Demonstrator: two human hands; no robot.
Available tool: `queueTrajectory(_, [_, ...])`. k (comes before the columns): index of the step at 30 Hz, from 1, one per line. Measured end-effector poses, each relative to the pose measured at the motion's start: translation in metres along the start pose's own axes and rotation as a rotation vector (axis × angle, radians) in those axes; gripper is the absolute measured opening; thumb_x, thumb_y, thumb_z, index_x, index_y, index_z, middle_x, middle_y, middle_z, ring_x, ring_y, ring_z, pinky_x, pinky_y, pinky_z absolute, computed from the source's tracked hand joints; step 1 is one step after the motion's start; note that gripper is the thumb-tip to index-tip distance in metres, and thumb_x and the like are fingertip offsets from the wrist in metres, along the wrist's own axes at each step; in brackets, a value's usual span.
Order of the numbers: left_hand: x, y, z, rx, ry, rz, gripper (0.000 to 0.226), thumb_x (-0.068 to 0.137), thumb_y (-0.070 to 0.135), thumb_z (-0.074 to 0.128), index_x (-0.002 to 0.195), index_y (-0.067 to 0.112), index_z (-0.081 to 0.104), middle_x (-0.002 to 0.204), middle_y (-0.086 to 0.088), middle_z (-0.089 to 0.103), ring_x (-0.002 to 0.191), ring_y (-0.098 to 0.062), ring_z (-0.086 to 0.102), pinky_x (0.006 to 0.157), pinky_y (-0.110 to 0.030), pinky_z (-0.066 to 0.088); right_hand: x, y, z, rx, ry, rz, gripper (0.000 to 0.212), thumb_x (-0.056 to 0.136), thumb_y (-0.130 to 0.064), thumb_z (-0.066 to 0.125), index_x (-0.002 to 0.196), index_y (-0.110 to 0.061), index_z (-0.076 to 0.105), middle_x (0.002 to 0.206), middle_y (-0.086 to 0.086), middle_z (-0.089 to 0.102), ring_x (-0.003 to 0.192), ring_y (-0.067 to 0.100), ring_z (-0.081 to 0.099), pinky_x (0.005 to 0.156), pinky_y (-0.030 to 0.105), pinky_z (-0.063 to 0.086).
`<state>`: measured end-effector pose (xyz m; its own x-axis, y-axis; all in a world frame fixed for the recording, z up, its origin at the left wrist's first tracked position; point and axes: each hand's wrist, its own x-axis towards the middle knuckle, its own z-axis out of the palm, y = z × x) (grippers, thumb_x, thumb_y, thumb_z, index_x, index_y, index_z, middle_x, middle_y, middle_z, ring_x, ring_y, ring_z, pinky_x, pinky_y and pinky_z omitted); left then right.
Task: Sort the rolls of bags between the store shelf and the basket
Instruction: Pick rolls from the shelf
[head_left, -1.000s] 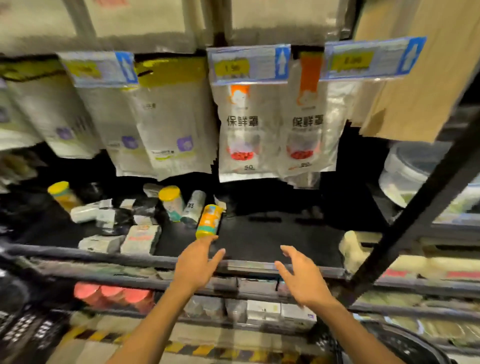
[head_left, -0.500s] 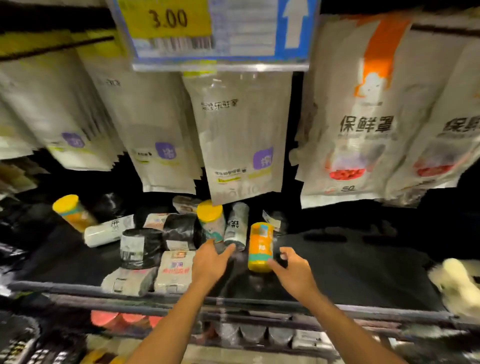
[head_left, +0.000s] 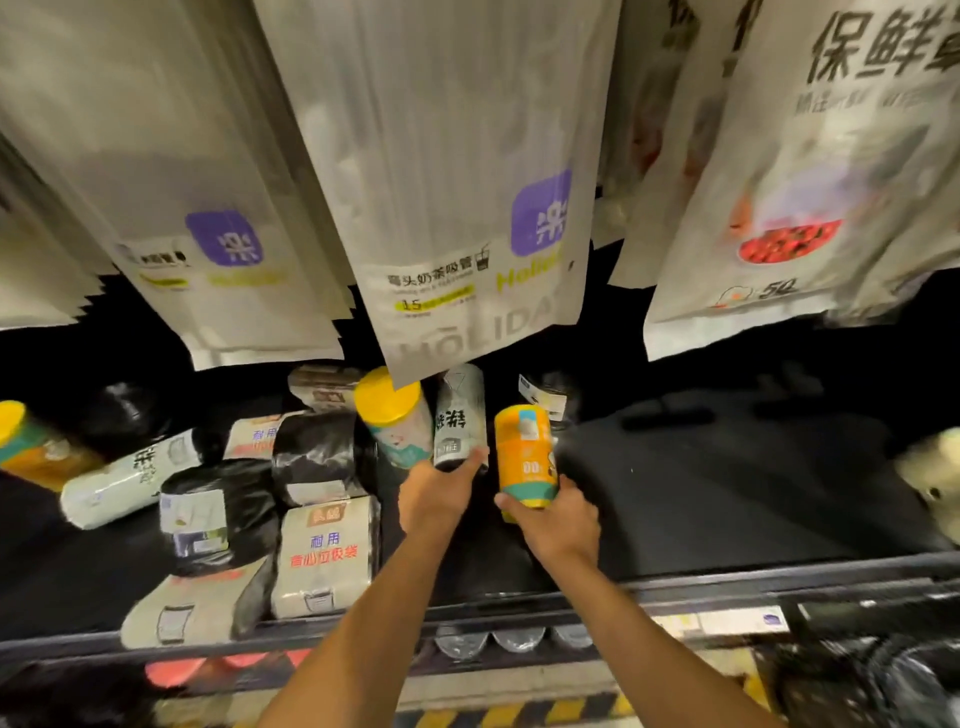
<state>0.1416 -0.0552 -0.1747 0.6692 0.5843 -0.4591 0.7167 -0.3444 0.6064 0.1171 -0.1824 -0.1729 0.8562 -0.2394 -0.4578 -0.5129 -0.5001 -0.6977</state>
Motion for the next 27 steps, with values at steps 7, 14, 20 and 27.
queueTrajectory(7, [0.005, 0.003, 0.003, -0.047, 0.057, 0.0, 0.07, 0.065, 0.065, 0.072, 0.105, 0.008, 0.066, 0.101, -0.011, 0.068, 0.093, -0.029, 0.064, 0.072, -0.032, 0.052, 0.005, 0.002, 0.003, 0.067, 0.034, 0.024, 0.06, 0.064, -0.048, 0.081, 0.109, -0.015, 0.06, 0.106, 0.006, 0.064, 0.101, 0.022, 0.057, 0.074, 0.026, 0.043])
queueTrajectory(14, [-0.013, 0.001, -0.012, -0.223, 0.092, 0.019, 0.065, 0.069, 0.053, 0.076, 0.104, 0.0, 0.064, 0.102, -0.015, 0.065, 0.094, -0.03, 0.061, 0.075, -0.036, 0.052, -0.015, 0.005, -0.012, 0.157, 0.071, 0.09, 0.061, 0.062, -0.042, 0.085, 0.111, -0.014, 0.061, 0.1, 0.005, 0.066, 0.078, 0.015, 0.053, 0.069, 0.023, 0.041])
queueTrajectory(20, [-0.054, 0.002, -0.04, -0.346, 0.042, 0.056, 0.054, 0.068, 0.047, 0.079, 0.093, 0.001, 0.067, 0.09, -0.013, 0.069, 0.083, -0.026, 0.064, 0.063, -0.03, 0.048, -0.049, 0.011, -0.057, 0.269, 0.102, 0.084, 0.056, 0.065, -0.036, 0.084, 0.11, -0.014, 0.06, 0.09, 0.0, 0.057, 0.078, 0.017, 0.055, 0.068, 0.025, 0.042])
queueTrajectory(27, [-0.13, 0.004, -0.072, -0.331, 0.025, 0.28, 0.034, 0.066, 0.034, 0.083, 0.084, 0.012, 0.064, 0.084, -0.008, 0.069, 0.081, -0.025, 0.065, 0.074, -0.037, 0.053, -0.101, 0.033, -0.125, 0.361, 0.103, 0.003, 0.046, 0.065, -0.027, 0.086, 0.101, -0.01, 0.063, 0.086, 0.004, 0.067, 0.076, 0.019, 0.062, 0.061, 0.026, 0.045])
